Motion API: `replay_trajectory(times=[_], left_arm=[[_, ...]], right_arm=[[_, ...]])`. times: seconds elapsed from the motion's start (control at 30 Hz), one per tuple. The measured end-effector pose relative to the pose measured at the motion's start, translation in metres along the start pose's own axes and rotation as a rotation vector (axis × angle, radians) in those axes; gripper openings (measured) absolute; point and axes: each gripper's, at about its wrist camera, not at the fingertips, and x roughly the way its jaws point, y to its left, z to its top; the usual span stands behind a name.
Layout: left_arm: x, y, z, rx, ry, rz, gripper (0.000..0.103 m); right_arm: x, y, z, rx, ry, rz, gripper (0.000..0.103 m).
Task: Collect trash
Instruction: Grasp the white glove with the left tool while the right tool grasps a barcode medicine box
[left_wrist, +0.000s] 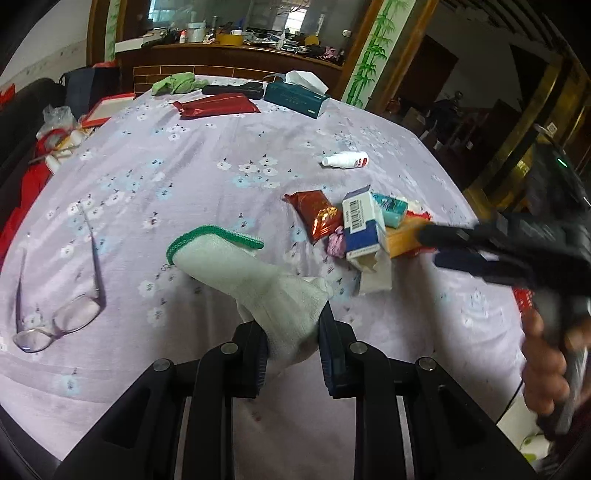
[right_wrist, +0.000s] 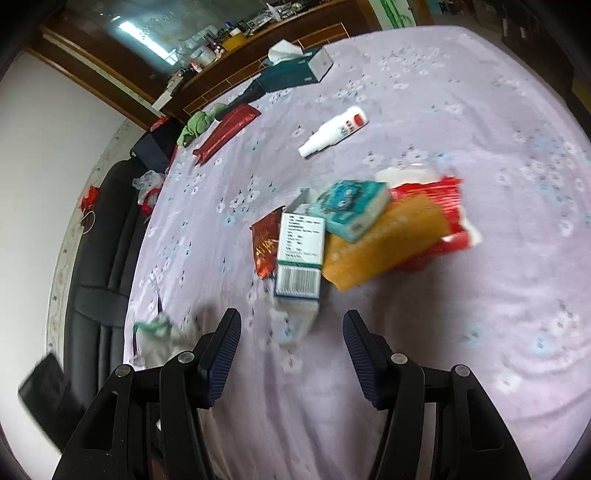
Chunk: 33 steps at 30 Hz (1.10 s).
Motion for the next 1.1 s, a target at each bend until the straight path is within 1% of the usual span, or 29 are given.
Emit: replay_trajectory(times=[0.07, 0.23, 0.27, 0.33, 0.37, 0.4, 0.57, 0.7, 0.83, 1.0, 1.1], left_arm=[[-0.001, 0.004, -0.002, 0.010, 0.005, 0.003, 0.022], [-0.004, 0.012, -0.004, 0.029, 0.005, 0.014, 0.022], [-0.004, 0.013, -0.004, 0.037, 0.004, 0.018, 0.022], [-0.003, 0.013, -0.004, 0.050, 0.002, 0.022, 0.022], [-0.002, 0.013, -0.004, 0.058, 0.004, 0.025, 0.022], [-0.001, 0.012, -0.003, 0.061, 0.003, 0.027, 0.022], [0.001, 0.003, -0.001, 0.094, -0.012, 0.030, 0.022], [0.002, -0.016, -0.001, 0.136, -0.028, 0.047, 0.022], [0.002, -0.039, -0.003, 0.171, -0.046, 0.056, 0.022], [0.007, -0.074, -0.006, 0.213, -0.049, 0.055, 0.022], [0.012, -0.095, -0.009, 0.240, -0.042, 0.043, 0.022]], right_arm=[[0.018, 0.001, 0.005, 0.026, 0.016, -0.009, 0.061], [0.044, -0.003, 0.013, 0.068, 0.029, -0.039, 0.061], [0.048, -0.004, 0.014, 0.071, 0.032, -0.048, 0.060], [0.055, -0.004, 0.015, 0.068, 0.039, -0.057, 0.043], [0.057, -0.004, 0.015, 0.064, 0.043, -0.059, 0.039], [0.056, -0.003, 0.014, 0.061, 0.035, -0.067, 0.038], [0.035, 0.005, 0.004, -0.022, -0.011, -0.094, 0.037], [0.001, 0.008, -0.017, -0.095, -0.069, -0.122, 0.037], [-0.036, 0.003, -0.045, -0.177, -0.155, -0.229, 0.037], [-0.065, -0.016, -0.068, -0.189, -0.208, -0.349, 0.037], [-0.079, -0.029, -0.076, -0.192, -0.223, -0.398, 0.037]])
